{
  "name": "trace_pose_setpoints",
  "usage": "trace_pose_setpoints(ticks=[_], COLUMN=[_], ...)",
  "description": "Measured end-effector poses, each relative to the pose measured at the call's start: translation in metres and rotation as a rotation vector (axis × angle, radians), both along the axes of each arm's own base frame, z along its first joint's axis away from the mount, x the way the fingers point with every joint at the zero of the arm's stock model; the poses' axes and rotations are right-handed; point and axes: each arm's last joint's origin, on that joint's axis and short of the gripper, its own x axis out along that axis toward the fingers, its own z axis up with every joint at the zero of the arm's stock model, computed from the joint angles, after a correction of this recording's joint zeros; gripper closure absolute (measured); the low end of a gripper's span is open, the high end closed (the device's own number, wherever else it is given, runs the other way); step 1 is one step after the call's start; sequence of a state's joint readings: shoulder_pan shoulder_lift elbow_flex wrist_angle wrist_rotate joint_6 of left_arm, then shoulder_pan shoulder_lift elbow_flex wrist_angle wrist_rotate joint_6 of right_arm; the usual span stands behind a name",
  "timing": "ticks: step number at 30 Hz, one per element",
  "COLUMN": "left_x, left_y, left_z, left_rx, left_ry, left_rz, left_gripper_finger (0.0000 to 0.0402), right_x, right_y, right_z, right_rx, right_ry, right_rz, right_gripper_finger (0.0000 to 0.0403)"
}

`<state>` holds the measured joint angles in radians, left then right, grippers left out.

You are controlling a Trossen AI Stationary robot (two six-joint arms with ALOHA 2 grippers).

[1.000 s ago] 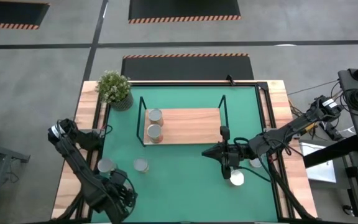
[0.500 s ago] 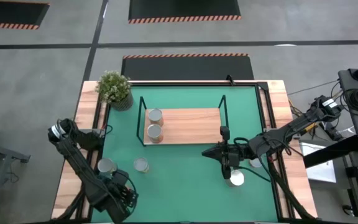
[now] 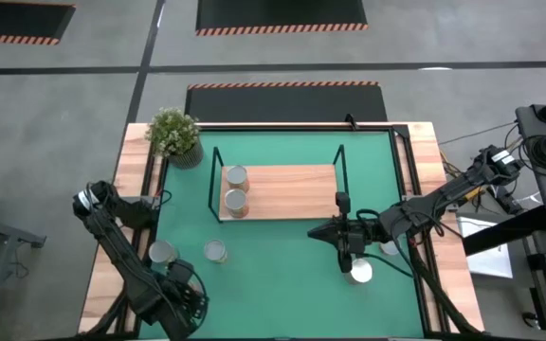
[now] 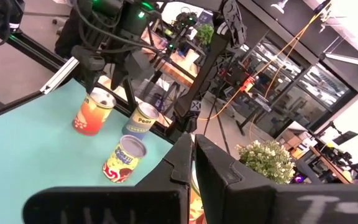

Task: Pick and place cans onto a shelf
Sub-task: Put the bottom canned corn on the shelf

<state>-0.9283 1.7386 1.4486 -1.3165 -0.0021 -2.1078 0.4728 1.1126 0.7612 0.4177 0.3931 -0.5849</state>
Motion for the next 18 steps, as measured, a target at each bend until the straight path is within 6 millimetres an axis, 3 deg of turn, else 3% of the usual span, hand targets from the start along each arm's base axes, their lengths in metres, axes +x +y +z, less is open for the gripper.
trace_pose_setpoints(ticks=[18], left_x=[0.0018], left_y=[0.0003], left_z=[-0.0080], left_rx=[0.071], left_ry=[-0.011], left_rz=[-0.008], left_gripper_finger=[0.0038], right_x=[0.0000], right_y=[0.0000], right_z=[-0.0005], right_rx=[0.007], right_ry=[0.006], right_rz=[0.000], right_gripper_finger=[0.0394])
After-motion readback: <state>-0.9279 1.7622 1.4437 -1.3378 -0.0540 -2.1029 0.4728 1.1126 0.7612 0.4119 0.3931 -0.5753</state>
